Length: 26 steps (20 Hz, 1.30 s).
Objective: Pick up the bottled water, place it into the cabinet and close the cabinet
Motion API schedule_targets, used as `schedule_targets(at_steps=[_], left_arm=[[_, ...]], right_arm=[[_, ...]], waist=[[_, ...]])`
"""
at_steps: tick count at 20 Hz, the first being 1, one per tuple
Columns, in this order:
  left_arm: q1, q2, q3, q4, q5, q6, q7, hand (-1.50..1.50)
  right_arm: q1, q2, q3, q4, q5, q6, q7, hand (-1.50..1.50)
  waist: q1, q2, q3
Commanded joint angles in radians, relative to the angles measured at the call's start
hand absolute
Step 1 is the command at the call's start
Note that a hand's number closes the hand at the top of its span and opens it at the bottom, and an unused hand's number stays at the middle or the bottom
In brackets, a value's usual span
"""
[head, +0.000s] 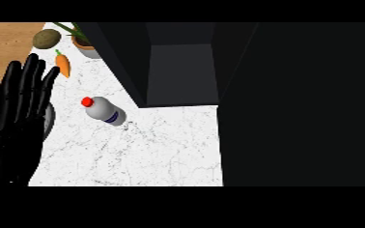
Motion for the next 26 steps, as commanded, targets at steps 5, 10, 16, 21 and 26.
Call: schedule_targets(at_steps=[5,10,16,21,26], left_arm=[[-0.02,0.027,0.102,0.021,0.044,-0.018,-0.045,-1.5],[-0.012,-0.113,0.063,-0.008,0.273,0.073,0.154,-1.5],[0.066,-0.109,0.046,-0.216,0.263,0.109,0.287,-1.5],[0.002,-0.106,0.002,-0.347,0.2,0.229,0.469,-1.5],[0.145,-0.116,-0.095,-0.395,0.155,0.222,0.415,-1.5]], right_arm=[[0.185,0.046,0.059,-0.148,0.058,-0.01,-0.003,-1.5],[0.231,0.033,0.177,-0.215,-0.085,0.088,0.129,-1.5],[0.311,0.045,0.234,-0.37,-0.076,0.068,0.214,-1.5],[0.229,0.044,0.244,-0.455,-0.047,0.025,0.357,-1.5],[0.235,0.073,0.356,-0.496,0.056,-0.021,0.417,-1.5]], waist=[[0.042,-0.014,0.017],[0.041,-0.017,0.017],[0.045,-0.015,0.018],[0.045,-0.014,0.018],[0.046,-0.015,0.017]])
